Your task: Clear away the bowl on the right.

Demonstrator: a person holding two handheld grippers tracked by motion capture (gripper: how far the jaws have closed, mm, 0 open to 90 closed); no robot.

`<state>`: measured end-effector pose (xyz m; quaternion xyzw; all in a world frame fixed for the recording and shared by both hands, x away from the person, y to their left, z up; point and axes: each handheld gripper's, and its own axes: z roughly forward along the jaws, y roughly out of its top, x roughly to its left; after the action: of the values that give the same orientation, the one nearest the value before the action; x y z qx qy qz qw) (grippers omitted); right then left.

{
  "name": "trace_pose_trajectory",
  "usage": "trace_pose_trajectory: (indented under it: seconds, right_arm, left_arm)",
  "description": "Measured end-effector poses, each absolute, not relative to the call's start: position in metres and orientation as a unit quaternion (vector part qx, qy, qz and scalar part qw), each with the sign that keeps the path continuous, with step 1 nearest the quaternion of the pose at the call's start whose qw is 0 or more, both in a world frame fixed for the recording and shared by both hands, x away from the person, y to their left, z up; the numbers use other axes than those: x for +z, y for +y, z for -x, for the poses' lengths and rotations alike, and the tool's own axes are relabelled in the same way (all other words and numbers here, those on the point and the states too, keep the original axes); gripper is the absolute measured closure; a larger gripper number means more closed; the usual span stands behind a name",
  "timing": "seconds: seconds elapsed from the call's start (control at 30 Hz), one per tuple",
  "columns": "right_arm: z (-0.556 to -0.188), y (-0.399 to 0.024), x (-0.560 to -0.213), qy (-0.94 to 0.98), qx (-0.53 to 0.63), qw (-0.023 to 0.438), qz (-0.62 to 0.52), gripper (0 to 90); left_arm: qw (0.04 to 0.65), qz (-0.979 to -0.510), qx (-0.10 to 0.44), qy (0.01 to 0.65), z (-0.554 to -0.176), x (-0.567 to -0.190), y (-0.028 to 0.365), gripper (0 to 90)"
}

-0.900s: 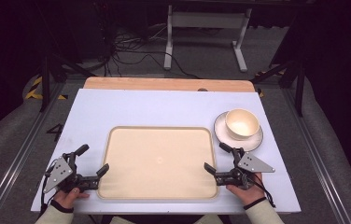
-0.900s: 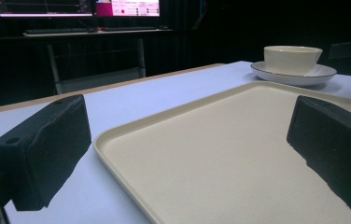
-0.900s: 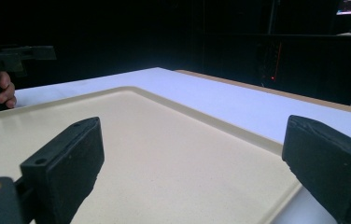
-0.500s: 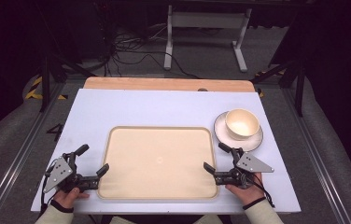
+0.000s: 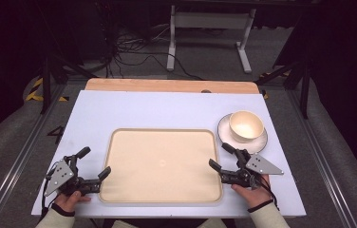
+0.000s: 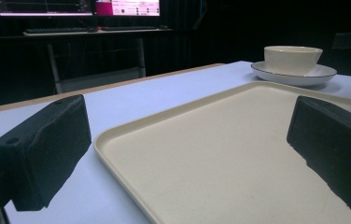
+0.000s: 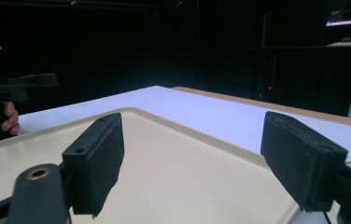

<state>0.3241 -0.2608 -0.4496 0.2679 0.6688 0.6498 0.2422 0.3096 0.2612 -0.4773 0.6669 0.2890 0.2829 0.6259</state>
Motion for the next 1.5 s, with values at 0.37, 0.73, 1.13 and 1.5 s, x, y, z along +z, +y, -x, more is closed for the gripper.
trace_pose_trajectory:
  seconds: [0.37, 0.73, 1.13, 1.5]
  right_arm:
    - [-0.32, -0.253, -0.428, 0.688, 0.634, 0.242, -0.256, 22.6]
    - [-0.318, -0.249, -0.405, 0.683, 0.644, 0.243, -0.247, 24.8]
    - [-0.317, -0.245, -0.387, 0.682, 0.648, 0.238, -0.241, 25.9]
    - [-0.317, -0.249, -0.386, 0.675, 0.639, 0.261, -0.262, 26.8]
  left_arm:
    - [0.626, -0.667, 0.282, 0.29, -0.31, -0.477, 0.261, 0.2]
    - [0.626, -0.667, 0.282, 0.291, -0.309, -0.477, 0.261, 0.2]
    - [0.626, -0.667, 0.283, 0.289, -0.31, -0.477, 0.261, 0.2]
    - [0.626, -0.667, 0.283, 0.29, -0.309, -0.477, 0.261, 0.2]
